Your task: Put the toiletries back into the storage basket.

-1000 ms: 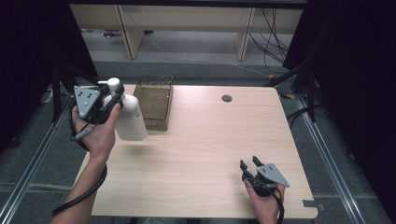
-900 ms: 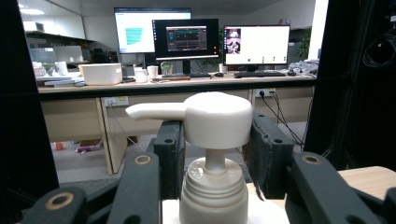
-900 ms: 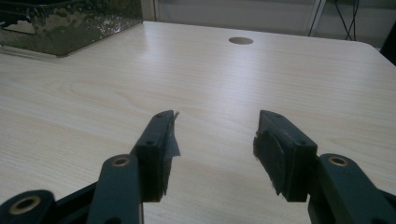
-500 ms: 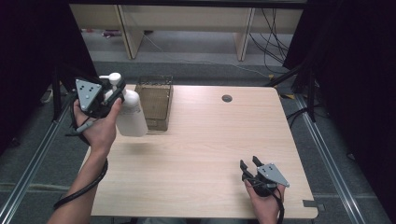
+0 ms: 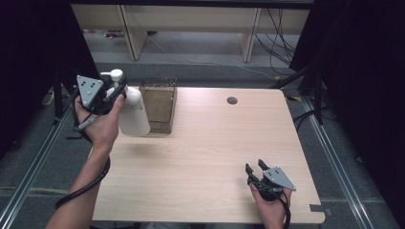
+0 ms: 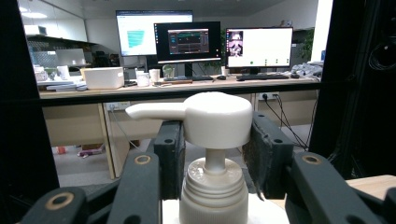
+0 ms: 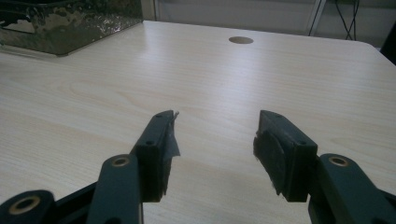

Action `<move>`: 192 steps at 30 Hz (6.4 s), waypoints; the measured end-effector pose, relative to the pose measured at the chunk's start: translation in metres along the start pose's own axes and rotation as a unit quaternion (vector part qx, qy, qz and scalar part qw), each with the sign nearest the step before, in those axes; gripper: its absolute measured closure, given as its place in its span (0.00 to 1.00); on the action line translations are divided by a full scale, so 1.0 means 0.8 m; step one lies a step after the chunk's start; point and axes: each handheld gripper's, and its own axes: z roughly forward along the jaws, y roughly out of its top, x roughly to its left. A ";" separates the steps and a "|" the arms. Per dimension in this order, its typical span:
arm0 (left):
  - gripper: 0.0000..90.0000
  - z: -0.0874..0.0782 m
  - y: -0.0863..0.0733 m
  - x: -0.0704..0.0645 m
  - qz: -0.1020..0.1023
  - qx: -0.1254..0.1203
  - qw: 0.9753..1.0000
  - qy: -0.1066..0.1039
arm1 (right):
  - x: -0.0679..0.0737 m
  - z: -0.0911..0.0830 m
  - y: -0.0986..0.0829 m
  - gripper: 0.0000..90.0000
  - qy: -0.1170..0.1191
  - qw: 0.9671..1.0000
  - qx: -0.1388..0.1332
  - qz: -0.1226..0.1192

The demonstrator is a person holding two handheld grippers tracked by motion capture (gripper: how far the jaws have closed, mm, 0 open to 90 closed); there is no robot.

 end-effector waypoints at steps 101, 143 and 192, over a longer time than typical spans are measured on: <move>0.66 0.092 0.000 -0.003 0.020 0.023 1.000 -0.005 | -0.002 0.001 0.001 0.53 -0.006 1.000 0.006 -0.022; 0.66 0.110 -0.021 -0.005 0.018 0.037 0.999 -0.007 | 0.000 0.000 0.001 0.52 0.000 1.000 0.011 -0.014; 0.66 0.108 -0.082 -0.005 0.008 0.101 0.995 0.006 | 0.000 0.000 0.001 0.52 -0.006 1.000 0.007 -0.020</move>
